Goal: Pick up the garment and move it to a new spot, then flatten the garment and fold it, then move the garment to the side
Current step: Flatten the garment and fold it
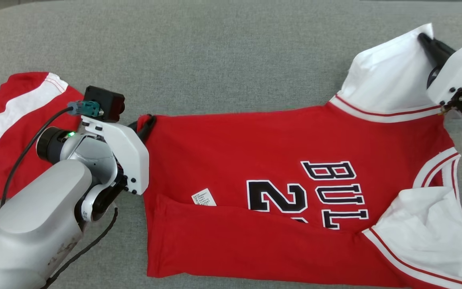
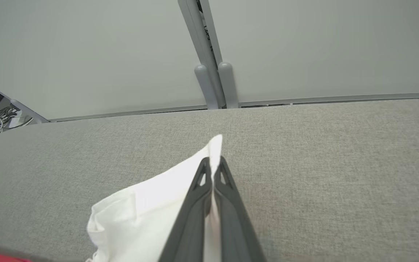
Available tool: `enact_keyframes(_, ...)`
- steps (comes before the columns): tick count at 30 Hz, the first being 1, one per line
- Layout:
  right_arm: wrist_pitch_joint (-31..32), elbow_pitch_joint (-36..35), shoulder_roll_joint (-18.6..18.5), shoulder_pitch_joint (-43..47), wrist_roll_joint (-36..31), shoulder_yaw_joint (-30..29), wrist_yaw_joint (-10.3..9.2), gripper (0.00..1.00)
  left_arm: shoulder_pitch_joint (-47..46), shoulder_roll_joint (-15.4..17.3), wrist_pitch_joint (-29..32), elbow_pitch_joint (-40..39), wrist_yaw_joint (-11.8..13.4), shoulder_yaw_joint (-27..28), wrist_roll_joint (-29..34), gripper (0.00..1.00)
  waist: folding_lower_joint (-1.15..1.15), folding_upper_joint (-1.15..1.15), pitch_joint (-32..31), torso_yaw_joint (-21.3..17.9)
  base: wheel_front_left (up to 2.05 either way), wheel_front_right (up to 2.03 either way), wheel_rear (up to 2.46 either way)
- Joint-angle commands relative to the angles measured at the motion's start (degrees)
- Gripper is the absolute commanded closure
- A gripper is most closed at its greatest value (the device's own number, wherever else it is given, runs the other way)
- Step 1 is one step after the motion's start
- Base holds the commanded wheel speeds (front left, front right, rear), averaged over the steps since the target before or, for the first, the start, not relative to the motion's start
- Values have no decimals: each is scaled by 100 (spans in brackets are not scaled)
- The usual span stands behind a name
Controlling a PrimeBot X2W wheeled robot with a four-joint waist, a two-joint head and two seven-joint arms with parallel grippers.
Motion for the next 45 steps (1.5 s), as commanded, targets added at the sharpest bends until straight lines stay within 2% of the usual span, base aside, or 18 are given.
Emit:
enact_keyframes(1, -6, -38, -14, 71, 63, 34, 9, 100, 37, 64, 26, -3, -32, -3, -36, 100, 0, 0, -89, -54, 0, 0, 0)
enact_keyframes(8, 166, -346, -164, 277, 347, 398, 9, 100, 90, 313, 415, -21, -345, -197, -94, 100, 0, 0, -448, -205, 0, 0, 0)
enact_keyframes(13, 291, -498, -310, 429, 491, 642, 9, 100, 168, 421, 684, 138, -643, -141, -460, 100, 0, 0, -717, -352, 0, 0, 0)
enact_keyframes(20, 618, -678, -462, 697, 815, 898, 9, 100, 268, 348, 1013, 371, -1008, -51, -1010, 100, 0, 0, -1045, -494, 0, 0, 0)
enact_keyframes(26, 1013, -873, -631, 860, 1055, 1087, 9, 100, 245, 254, 1599, 643, -1218, -168, -1364, 100, 0, 0, -1277, -581, 0, 0, 0)
enact_keyframes(30, 1225, -1033, -724, 961, 1183, 1191, 9, 100, 160, 244, 1964, 778, -1310, -273, -1466, 100, 0, 0, -1416, -654, 0, 0, 0)
enact_keyframes(45, 2173, -1783, -1156, 1452, 1676, 1459, 9, 100, 241, 167, 1980, 1097, -1381, -403, -1385, 100, 0, 0, -1657, -801, 0, 0, 0)
